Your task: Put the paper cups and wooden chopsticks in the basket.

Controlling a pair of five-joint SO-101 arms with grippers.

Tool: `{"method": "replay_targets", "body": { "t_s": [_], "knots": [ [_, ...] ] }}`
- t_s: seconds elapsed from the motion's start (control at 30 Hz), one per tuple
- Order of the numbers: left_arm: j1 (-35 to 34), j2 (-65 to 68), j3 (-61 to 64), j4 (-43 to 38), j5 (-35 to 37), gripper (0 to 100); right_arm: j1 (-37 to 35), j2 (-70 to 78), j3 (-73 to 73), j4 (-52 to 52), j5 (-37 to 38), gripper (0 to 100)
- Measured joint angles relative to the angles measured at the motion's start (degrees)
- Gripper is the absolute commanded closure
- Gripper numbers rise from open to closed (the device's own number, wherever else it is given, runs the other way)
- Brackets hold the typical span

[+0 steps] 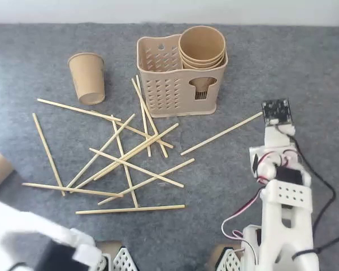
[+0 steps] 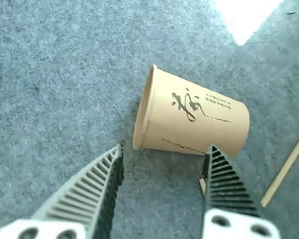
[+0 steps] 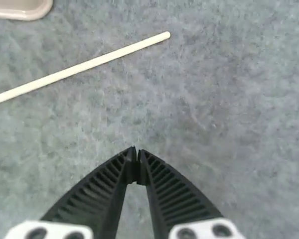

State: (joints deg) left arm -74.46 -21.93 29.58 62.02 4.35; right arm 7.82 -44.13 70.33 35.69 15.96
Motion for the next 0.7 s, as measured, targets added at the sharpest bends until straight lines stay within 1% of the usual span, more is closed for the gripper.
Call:
{"method": "replay_targets", "body": {
  "t_s": [0.1, 0.23, 0.43, 0.6, 0.7],
  "knots": [
    [-1.8, 6.2, -5.5, 0.0, -0.3, 75, 0.0, -0.4, 2.3, -3.5, 0.0, 99.1],
    [-2.5, 14.9, -12.5, -0.1, -0.4, 75, 0.1, -0.4, 2.5, -3.9, -0.2, 99.1],
    [-2.5, 27.8, -19.8, -0.1, -0.4, 75, 0.0, -0.4, 2.5, -3.9, -0.2, 99.1],
    [-0.6, 34.9, -25.5, -1.0, -0.2, 76, 0.0, -0.4, 2.8, -3.9, -0.2, 99.1],
    [0.9, 37.5, -27.7, -1.0, 2.0, 76, 0.0, -0.4, 2.8, -3.9, -0.2, 99.1]
  ]
}}
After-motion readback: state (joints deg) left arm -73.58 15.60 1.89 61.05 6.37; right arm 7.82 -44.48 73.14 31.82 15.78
